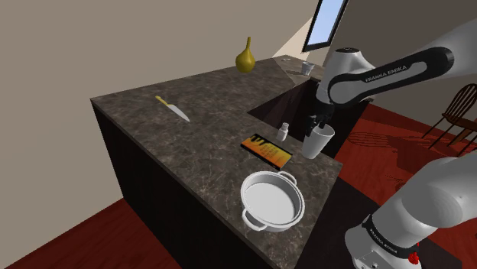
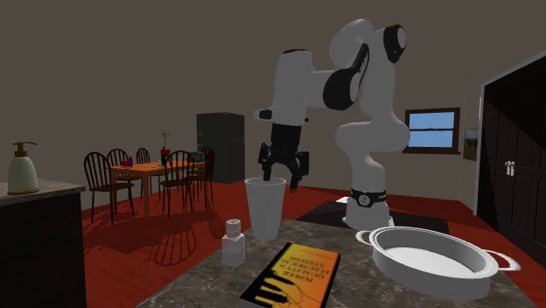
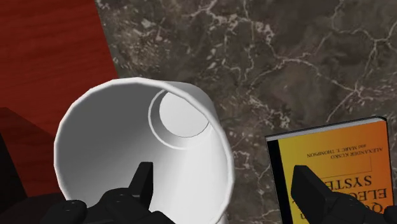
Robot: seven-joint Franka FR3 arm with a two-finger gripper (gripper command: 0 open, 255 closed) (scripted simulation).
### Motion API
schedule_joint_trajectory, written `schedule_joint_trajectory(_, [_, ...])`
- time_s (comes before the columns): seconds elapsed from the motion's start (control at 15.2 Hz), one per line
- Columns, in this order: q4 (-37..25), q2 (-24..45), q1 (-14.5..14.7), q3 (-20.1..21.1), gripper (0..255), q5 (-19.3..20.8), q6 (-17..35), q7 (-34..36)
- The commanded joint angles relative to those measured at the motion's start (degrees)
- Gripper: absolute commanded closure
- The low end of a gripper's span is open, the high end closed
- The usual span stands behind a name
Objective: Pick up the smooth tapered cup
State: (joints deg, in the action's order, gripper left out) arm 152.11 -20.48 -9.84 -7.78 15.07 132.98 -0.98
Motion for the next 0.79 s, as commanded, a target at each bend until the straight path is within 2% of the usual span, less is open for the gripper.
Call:
schedule_joint_trajectory(0.0, [0.46, 1.65, -0.08, -0.05, 0, 0.32, 2.17, 0.42])
schedule_joint_trajectory(0.26, [1.28, 3.28, -0.23, -0.14, 0, 0.74, 4.6, 0.88])
schedule_joint_trajectory(0.33, [1.21, 3.32, -0.19, -0.1, 255, 0.7, 4.56, 0.92])
schedule_joint_trajectory(0.73, [1.22, 3.35, -0.18, -0.08, 255, 0.69, 4.59, 0.96])
